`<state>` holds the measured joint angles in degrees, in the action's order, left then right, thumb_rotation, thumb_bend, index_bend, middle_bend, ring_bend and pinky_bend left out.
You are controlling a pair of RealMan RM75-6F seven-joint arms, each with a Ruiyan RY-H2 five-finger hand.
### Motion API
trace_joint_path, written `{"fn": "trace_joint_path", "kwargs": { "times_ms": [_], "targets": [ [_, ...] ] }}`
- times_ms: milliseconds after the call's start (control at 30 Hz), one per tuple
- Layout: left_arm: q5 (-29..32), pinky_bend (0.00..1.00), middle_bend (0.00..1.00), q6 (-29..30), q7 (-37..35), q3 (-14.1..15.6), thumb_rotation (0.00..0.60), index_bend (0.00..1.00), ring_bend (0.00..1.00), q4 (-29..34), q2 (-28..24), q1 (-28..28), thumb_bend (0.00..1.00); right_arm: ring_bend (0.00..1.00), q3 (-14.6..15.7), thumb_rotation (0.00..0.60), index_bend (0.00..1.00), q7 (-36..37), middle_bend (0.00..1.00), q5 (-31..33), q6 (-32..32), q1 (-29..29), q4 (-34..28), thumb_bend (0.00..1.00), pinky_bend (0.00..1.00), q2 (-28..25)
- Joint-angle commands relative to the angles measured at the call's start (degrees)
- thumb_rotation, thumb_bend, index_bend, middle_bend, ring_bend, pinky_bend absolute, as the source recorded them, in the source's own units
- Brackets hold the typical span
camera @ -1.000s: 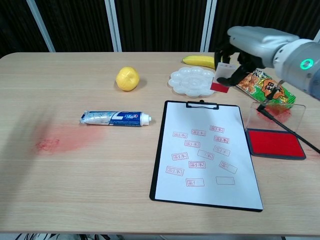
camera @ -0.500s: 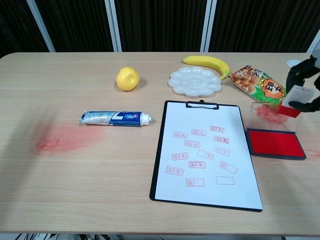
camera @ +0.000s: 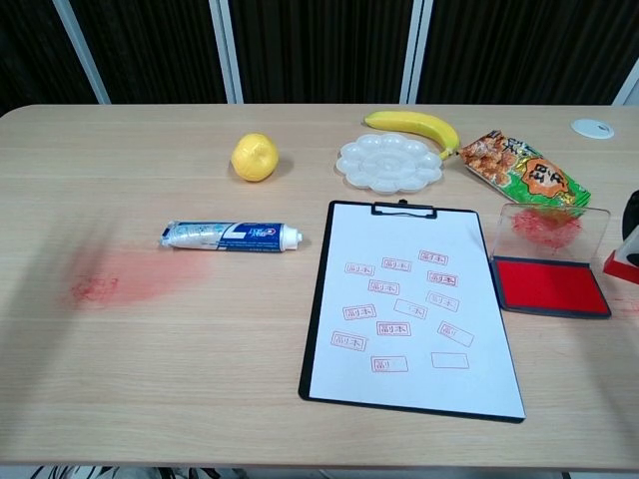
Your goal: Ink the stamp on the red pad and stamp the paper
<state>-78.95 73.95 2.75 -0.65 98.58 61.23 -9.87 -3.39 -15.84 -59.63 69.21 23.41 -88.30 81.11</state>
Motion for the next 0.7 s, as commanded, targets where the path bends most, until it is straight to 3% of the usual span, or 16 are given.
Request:
{"fn": "trace_joint_path", "kwargs": {
  "times_ms": [33, 467, 700],
  "targets": [
    [0.43, 0.0, 0.0, 0.12, 0.59, -0.15, 0.6, 0.0, 0.0, 0.04, 0.3, 0.06, 0.01, 0.84, -0.13, 0.6, 0.92, 0.46, 0.74, 1.12, -1.6, -0.4, 1.85, 0.64, 0.81, 0.79],
    [1.78, 0.0, 0.0, 0.56, 2.62, -0.49, 0.6, 0.0, 0.0, 0.5, 0.85, 0.35, 0.01, 0.84, -1.38, 0.6, 0.92, -0.44, 0.74, 4.22, -4.86, -0.75, 6.34, 0.63, 0.81, 2.86],
    [1.5, 0.0, 0.0, 0.74, 3.01, -0.35, 0.6, 0.0, 0.0, 0.51, 0.87, 0.46, 0.01, 0.82, -2.06, 0.6, 0.91, -0.78, 0.71, 5.17, -5.44, -1.09, 7.04, 0.58, 0.81, 3.68]
  ]
}}
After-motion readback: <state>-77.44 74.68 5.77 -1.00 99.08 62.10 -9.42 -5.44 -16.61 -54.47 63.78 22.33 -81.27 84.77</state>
